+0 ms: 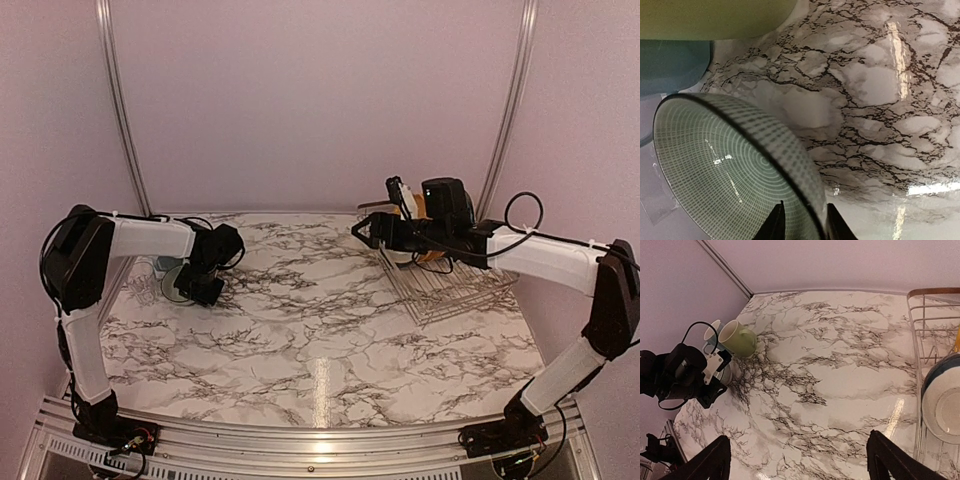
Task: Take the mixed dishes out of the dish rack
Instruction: Place the bowl at the corner of the board.
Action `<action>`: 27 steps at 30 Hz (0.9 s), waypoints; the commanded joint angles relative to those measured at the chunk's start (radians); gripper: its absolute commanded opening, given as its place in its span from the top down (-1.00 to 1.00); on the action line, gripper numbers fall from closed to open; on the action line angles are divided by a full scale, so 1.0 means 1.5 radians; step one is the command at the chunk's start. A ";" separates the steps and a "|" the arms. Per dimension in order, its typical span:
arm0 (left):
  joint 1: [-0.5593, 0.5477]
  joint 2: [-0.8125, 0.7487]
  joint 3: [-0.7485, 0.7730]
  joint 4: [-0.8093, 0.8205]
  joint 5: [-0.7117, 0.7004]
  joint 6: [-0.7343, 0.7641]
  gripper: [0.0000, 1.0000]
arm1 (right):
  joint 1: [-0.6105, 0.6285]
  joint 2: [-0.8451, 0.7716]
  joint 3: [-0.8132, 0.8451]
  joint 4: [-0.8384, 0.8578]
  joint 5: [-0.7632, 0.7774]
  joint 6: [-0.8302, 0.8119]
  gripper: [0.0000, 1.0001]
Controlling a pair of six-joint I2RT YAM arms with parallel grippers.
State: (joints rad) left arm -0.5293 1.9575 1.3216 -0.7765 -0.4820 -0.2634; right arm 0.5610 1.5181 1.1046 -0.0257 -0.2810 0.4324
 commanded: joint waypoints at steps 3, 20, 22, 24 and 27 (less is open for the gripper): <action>0.002 -0.030 0.014 -0.032 0.013 0.003 0.29 | -0.006 -0.021 0.074 -0.130 0.164 -0.102 -0.89; 0.001 -0.134 0.042 -0.041 0.083 0.005 -0.32 | -0.128 0.071 0.186 -0.332 0.320 -0.189 -0.97; 0.000 -0.149 0.047 -0.040 0.098 0.004 -0.34 | -0.128 0.087 0.196 -0.337 0.304 -0.182 -0.97; 0.001 -0.164 0.052 -0.038 0.111 0.003 -0.36 | -0.128 0.098 0.201 -0.333 0.287 -0.180 -0.97; 0.000 -0.188 0.054 -0.030 0.132 0.001 -0.37 | -0.126 0.114 0.217 -0.326 0.262 -0.178 -0.97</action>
State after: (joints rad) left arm -0.5293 1.7359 1.3777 -0.8093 -0.3439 -0.2577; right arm 0.3660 1.6634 1.3666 -0.4870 0.1558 0.1726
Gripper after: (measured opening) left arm 0.683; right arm 0.985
